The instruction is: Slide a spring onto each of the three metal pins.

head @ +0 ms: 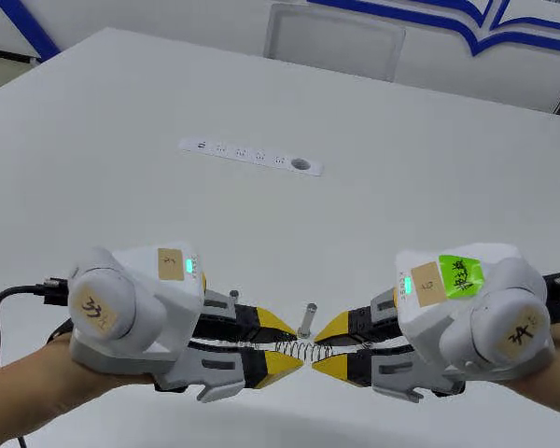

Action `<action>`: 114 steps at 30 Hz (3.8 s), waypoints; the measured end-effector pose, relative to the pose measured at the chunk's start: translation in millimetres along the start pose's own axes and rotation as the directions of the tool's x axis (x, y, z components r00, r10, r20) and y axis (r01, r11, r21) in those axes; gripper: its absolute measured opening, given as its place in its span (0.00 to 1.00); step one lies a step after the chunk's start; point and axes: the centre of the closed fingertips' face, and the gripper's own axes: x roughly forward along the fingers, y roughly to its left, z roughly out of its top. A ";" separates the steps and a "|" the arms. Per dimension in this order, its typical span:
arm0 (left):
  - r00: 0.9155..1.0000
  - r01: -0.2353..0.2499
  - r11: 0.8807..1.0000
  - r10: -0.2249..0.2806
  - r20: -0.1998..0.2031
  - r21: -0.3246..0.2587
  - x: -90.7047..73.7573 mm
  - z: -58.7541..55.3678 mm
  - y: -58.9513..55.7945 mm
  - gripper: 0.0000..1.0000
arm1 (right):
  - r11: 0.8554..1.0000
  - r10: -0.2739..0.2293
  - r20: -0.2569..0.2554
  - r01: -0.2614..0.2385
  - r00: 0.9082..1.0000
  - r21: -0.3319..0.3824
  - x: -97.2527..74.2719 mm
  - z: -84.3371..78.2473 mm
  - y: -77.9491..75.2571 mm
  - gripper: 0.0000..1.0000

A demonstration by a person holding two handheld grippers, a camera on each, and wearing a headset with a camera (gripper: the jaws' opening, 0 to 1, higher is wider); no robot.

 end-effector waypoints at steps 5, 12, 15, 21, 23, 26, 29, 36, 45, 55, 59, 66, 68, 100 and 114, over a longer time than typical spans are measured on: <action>1.000 0.016 1.000 -0.016 -0.009 0.003 -0.7 -2.6 -2.9 0.13 | 0.999 0.016 -0.003 -0.016 1.000 -0.028 0.8 1.2 2.8 0.11; 0.998 0.037 0.995 -0.033 -0.045 0.091 -1.2 -4.9 -5.8 0.10 | 0.999 0.024 0.013 -0.023 1.000 -0.047 0.0 2.0 3.0 0.11; 0.998 0.048 0.991 -0.041 -0.056 0.126 -1.1 -4.5 -6.6 0.10 | 0.998 0.025 0.018 -0.024 1.000 -0.066 -0.5 2.8 4.3 0.11; 0.997 0.053 0.989 -0.045 -0.064 0.139 -0.5 -2.9 -5.8 0.10 | 0.998 0.017 0.031 -0.015 0.999 -0.055 -2.0 3.0 2.0 0.12; 0.996 0.057 0.988 -0.047 -0.071 0.145 -0.6 -2.9 -5.9 0.10 | 0.999 0.008 0.040 -0.006 0.999 -0.051 -3.6 4.4 0.0 0.15; 0.996 0.062 0.985 -0.051 -0.074 0.158 -0.9 -2.3 -7.0 0.10 | 1.000 0.020 0.052 -0.019 0.998 -0.019 -4.3 2.8 -0.6 0.17; 0.996 0.067 0.985 -0.058 -0.064 0.156 -1.9 0.6 -8.5 0.10 | 1.000 0.025 0.045 -0.024 0.999 -0.014 -3.3 -1.5 0.3 0.16; 0.996 0.074 0.984 -0.066 -0.059 0.160 -3.5 2.7 -10.2 0.10 | 0.999 0.046 0.066 -0.047 0.997 0.018 -4.4 -1.1 4.9 0.12; 0.996 0.075 0.982 -0.066 -0.059 0.173 -3.2 3.3 -9.9 0.10 | 0.996 0.062 0.100 -0.067 0.993 0.057 -9.9 4.7 3.4 0.11; 0.996 0.072 0.980 -0.059 -0.071 0.184 -3.0 0.4 -6.0 0.10 | 0.993 0.073 0.173 -0.088 0.982 0.080 -16.1 21.8 3.0 0.11; 0.996 0.070 0.981 -0.058 -0.072 0.181 -1.9 -0.4 -5.8 0.10 | 0.988 0.072 0.231 -0.100 0.970 0.114 -18.4 35.8 1.0 0.11; 0.997 0.059 0.985 -0.050 -0.058 0.163 -1.5 1.5 -3.7 0.10 | 0.984 0.061 0.272 -0.103 0.960 0.144 -17.2 45.9 -2.0 0.11; 0.997 0.056 0.986 -0.048 -0.054 0.158 -1.0 2.4 -3.3 0.10 | 0.983 0.057 0.281 -0.102 0.958 0.150 -16.8 48.6 -3.0 0.11; 1.000 0.016 0.995 -0.014 -0.022 0.095 -0.2 5.4 2.8 0.11 | 0.976 0.012 0.301 -0.077 0.954 0.205 -11.0 59.5 -12.6 0.10; 0.999 -0.049 0.998 0.050 -0.018 0.047 -14.7 0.0 19.4 0.32 | 0.967 -0.088 0.315 0.005 0.945 0.256 -26.2 65.2 -52.9 0.10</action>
